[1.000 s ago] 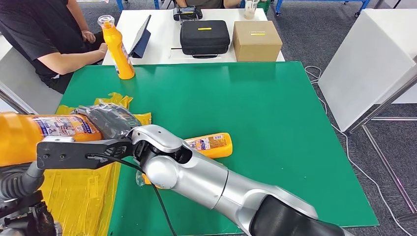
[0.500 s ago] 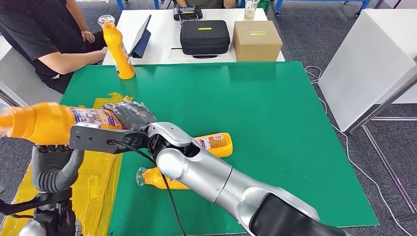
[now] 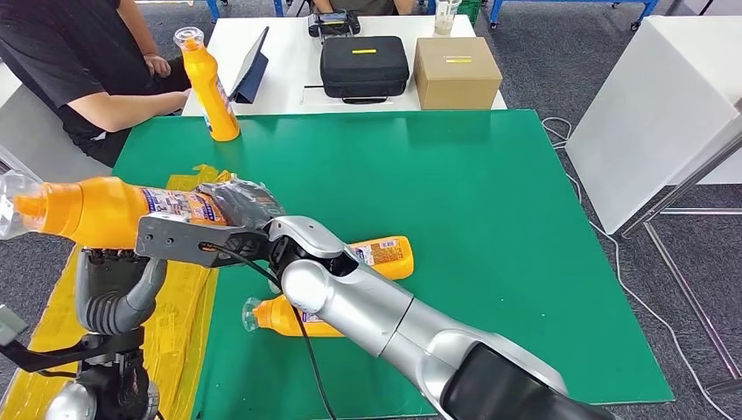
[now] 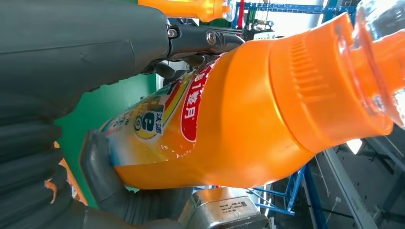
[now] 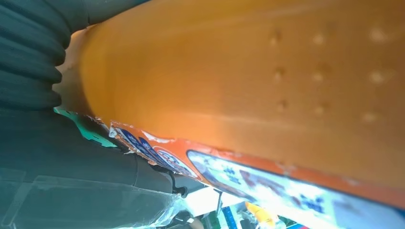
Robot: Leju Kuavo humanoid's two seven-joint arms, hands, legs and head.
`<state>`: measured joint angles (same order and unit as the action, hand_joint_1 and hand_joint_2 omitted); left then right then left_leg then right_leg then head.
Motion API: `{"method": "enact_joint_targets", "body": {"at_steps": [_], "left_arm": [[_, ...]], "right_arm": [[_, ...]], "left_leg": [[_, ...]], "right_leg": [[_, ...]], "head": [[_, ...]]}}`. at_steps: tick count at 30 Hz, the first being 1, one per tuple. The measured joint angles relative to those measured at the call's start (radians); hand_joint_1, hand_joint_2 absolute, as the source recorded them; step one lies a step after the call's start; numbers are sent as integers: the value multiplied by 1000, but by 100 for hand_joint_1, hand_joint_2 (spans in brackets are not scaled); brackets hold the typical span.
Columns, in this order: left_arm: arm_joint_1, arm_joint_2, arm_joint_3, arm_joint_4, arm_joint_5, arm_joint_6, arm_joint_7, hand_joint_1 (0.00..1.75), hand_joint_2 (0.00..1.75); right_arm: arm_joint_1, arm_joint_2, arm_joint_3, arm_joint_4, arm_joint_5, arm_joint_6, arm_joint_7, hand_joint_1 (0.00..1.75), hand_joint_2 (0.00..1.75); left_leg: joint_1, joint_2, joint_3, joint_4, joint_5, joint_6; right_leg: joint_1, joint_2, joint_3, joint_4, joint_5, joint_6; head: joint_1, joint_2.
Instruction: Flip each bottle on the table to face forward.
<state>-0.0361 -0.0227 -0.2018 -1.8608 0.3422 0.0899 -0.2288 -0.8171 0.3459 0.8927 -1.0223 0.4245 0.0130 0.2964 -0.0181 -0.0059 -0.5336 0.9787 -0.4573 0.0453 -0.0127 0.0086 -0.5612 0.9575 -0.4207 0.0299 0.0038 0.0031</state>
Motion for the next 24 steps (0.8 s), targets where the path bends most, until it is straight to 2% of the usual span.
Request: {"method": "enact_joint_targets", "body": {"at_steps": [9, 24], "left_arm": [[-12, -29, 0, -11, -41, 33, 26, 0, 175], [-14, -30, 6, -31, -62, 49, 38, 0, 175]], "right_arm": [[-5, 16, 6, 1, -44, 10, -3, 175, 175], [-20, 20, 70, -2, -49, 32, -29, 175, 175]], "left_leg": [[0, 0, 0, 0, 0, 0], [0, -1, 0, 0, 0, 0]], "right_leg": [[0, 0, 0, 0, 0, 0], [0, 0, 0, 0, 0, 0]], "head": [[0, 0], [0, 0]]}}
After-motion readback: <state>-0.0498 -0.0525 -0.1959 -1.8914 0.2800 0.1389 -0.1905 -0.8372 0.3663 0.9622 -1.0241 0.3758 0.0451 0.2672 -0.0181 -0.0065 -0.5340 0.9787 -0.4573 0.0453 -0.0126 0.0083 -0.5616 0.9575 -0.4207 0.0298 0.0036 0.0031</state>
